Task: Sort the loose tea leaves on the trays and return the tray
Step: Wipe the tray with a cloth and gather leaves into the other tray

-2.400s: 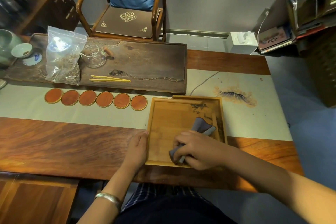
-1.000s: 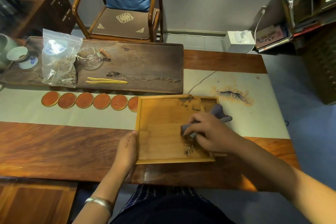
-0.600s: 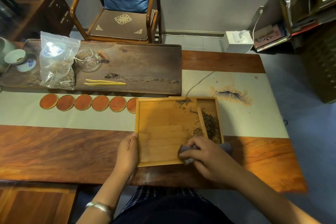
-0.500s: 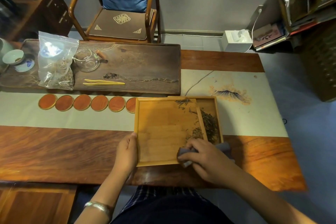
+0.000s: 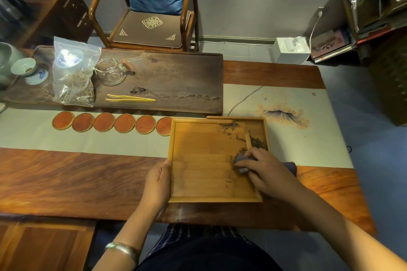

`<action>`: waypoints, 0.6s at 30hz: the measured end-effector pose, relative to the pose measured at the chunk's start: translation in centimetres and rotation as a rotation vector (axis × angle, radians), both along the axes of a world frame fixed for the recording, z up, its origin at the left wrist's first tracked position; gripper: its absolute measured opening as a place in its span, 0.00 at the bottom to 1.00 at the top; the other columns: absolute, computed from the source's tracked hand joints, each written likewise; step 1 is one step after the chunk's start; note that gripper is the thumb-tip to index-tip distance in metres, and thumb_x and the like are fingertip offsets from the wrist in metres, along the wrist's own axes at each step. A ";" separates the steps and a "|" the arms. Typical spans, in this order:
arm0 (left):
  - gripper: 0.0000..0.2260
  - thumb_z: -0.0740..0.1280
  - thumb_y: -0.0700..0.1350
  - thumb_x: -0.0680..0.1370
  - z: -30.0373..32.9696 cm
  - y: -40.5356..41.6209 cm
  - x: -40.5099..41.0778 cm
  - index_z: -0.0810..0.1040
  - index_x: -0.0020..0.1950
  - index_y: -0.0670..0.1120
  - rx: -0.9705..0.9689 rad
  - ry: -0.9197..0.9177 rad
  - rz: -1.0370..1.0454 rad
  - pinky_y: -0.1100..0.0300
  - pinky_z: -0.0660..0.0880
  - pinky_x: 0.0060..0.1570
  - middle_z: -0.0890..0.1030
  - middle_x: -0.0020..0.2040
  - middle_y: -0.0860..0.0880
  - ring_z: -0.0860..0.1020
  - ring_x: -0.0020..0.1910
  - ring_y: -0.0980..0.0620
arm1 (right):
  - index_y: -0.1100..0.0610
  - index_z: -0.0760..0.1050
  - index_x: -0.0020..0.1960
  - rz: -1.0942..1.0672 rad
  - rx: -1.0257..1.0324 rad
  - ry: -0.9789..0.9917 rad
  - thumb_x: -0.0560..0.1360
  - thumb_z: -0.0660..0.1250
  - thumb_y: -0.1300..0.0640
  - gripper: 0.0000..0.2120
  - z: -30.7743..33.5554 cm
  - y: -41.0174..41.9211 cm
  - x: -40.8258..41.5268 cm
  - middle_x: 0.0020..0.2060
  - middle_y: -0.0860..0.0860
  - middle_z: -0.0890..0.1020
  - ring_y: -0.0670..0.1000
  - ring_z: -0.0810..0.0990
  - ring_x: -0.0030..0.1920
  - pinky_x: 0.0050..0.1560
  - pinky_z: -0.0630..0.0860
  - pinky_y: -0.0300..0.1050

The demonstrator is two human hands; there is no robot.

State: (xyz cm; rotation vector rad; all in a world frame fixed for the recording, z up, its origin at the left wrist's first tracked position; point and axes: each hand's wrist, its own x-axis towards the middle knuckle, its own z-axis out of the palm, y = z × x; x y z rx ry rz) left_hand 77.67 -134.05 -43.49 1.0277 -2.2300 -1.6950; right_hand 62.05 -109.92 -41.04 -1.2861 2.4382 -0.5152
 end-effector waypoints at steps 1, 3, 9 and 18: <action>0.19 0.52 0.44 0.84 -0.1 0.0 0.1 0.63 0.32 0.47 -0.007 -0.001 -0.008 0.68 0.60 0.24 0.65 0.26 0.54 0.64 0.24 0.60 | 0.51 0.78 0.61 -0.002 0.006 0.005 0.75 0.64 0.60 0.16 -0.1 -0.2 -0.2 0.54 0.52 0.75 0.51 0.72 0.53 0.50 0.66 0.40; 0.19 0.52 0.44 0.84 -0.3 -0.1 0.2 0.63 0.32 0.46 -0.012 -0.007 -0.016 0.67 0.60 0.25 0.64 0.26 0.53 0.64 0.25 0.59 | 0.51 0.77 0.62 -0.010 0.018 0.009 0.76 0.63 0.60 0.16 0.0 -0.6 -0.4 0.54 0.52 0.75 0.51 0.72 0.54 0.50 0.65 0.39; 0.19 0.52 0.45 0.84 -0.7 -0.4 0.5 0.62 0.32 0.48 -0.030 -0.029 0.016 0.67 0.59 0.25 0.63 0.27 0.53 0.63 0.25 0.58 | 0.51 0.77 0.61 0.069 -0.092 -0.033 0.74 0.63 0.59 0.17 1.9 -1.4 1.8 0.53 0.51 0.74 0.50 0.72 0.53 0.50 0.71 0.42; 0.19 0.52 0.46 0.84 -1.1 -0.7 0.7 0.64 0.32 0.45 -0.065 -0.055 -0.014 0.65 0.59 0.25 0.65 0.26 0.51 0.64 0.25 0.56 | 0.54 0.75 0.63 0.231 -0.032 -0.010 0.76 0.62 0.60 0.16 0.8 -3.1 5.9 0.51 0.55 0.74 0.55 0.72 0.51 0.44 0.69 0.46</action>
